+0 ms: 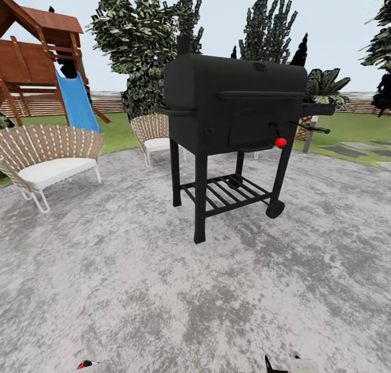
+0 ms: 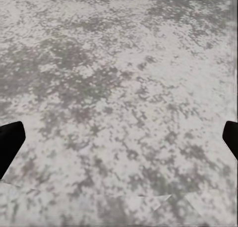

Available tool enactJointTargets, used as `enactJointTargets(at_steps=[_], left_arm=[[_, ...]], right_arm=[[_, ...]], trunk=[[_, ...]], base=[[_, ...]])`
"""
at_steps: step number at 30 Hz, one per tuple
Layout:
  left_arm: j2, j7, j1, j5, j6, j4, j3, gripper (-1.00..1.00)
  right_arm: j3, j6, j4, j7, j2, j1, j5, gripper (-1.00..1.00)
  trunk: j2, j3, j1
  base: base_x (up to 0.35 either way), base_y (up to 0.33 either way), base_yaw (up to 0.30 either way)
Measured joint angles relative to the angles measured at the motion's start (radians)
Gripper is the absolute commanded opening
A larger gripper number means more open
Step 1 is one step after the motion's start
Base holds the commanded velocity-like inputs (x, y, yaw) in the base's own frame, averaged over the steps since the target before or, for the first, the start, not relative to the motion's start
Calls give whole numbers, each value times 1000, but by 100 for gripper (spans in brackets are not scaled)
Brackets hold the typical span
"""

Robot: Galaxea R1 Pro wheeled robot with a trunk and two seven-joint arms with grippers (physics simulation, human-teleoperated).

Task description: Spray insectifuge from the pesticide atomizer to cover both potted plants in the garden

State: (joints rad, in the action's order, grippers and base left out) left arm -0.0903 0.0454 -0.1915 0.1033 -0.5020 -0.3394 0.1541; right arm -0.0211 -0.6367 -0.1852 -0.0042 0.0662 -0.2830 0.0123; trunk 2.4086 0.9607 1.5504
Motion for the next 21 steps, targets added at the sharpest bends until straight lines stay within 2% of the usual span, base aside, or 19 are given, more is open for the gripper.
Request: enactJointTargets(at_steps=[7,21], left_arm=[[0,0,0,-1,0,0,0,-100],[0,0,0,-2,0,0,0,-100]], right_arm=[[0,0,0,0,0,0,0,100],[0,0,0,0,0,0,0,100]], trunk=[[0,0,-1],[0,0,-1]], base=[[209,-63,-265],[283,-159,-265]])
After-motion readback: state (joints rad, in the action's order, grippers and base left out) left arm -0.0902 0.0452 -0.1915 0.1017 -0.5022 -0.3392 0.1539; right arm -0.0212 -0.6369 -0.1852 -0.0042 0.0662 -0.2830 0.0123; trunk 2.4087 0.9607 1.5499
